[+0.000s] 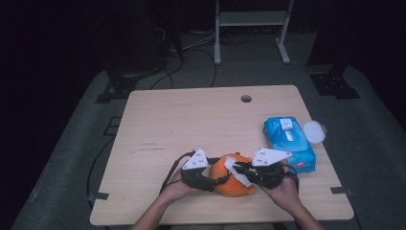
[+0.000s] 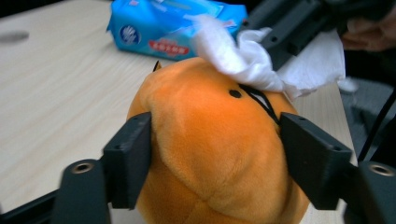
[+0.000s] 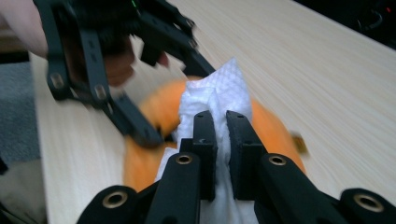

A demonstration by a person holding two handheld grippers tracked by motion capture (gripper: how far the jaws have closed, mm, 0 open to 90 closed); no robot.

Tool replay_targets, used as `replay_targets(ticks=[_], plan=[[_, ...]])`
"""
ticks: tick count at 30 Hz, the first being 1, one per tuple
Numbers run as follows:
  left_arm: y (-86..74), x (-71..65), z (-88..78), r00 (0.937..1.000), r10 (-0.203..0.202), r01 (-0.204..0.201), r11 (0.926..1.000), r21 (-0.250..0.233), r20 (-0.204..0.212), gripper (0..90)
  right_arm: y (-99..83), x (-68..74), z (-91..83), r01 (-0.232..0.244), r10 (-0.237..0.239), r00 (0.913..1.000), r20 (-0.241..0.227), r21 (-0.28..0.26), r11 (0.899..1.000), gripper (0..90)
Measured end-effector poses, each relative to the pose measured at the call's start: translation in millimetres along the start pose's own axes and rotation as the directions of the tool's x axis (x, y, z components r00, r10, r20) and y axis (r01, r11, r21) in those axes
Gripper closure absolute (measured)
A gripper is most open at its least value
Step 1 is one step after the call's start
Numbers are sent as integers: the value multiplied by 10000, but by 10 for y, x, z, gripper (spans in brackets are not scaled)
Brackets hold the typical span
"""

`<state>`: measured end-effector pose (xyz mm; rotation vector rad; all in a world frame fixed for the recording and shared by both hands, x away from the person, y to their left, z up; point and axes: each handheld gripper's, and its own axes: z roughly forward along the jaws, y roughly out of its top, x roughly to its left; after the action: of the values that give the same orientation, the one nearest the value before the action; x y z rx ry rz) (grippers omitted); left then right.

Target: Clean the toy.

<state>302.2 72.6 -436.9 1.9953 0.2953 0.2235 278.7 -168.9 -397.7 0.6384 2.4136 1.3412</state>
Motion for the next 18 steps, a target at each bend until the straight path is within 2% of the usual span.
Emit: replay_targets(ticks=[1,2,3,6,7,8,9,10,11,12,13,14,15,16,17,18], plan=[[30,-78,18,9976,685,-686,9976,127,51,321,56,69,11,216,-217,9997,-134,-84,9997,818],[30,-78,18,9976,685,-686,9976,127,51,323,72,87,14,346,-347,9993,-138,-94,9994,817],[33,-119,20,9943,1063,-1064,9942,151,87,329,85,99,8,414,-415,9990,-142,-36,9991,818],[16,-107,4,9937,1109,-1111,9937,144,143,333,66,58,-13,390,-390,9992,-37,-11,9992,818],[-6,-87,-10,9950,986,-988,9951,103,173,331,10,-28,-42,190,-191,9997,166,43,9998,819],[-6,-87,-10,9950,986,-988,9951,103,173,323,10,-28,-42,190,-191,9997,166,43,9998,819],[-14,-57,-16,9967,804,-805,9967,109,91,277,-63,-116,-68,-140,137,9997,205,149,9998,819],[-14,-57,-16,9967,804,-805,9967,109,91,236,-63,-116,-68,-140,137,9997,205,149,9998,819],[-8,1,-8,10000,22,-20,9998,179,-85,172,-119,-157,-82,-277,271,9993,256,260,9993,819],[-8,1,-8,10000,22,-20,9998,179,-85,136,-119,-157,-82,-277,271,9993,256,260,9993,819],[-25,63,13,9959,-906,905,9954,308,35,120,-135,-160,-87,-323,314,9991,292,310,9990,819],[-25,63,13,9959,-906,905,9954,308,35,126,-135,-160,-87,-323,314,9991,292,310,9990,819],[-50,62,16,9955,-917,912,9956,223,256,173,-120,-148,-81,-221,210,9991,360,314,9993,819],[-50,62,16,9955,-917,912,9956,223,256,208,-120,-148,-81,-221,210,9991,360,314,9993,819],[-42,45,10,9970,-743,737,9970,250,229,208,-108,-135,-74,-146,132,9991,400,340,9993,819],[-30,24,6,9985,-520,514,9983,268,196,258,-72,-97,-62,-114,106,9994,330,236,9997,819]])
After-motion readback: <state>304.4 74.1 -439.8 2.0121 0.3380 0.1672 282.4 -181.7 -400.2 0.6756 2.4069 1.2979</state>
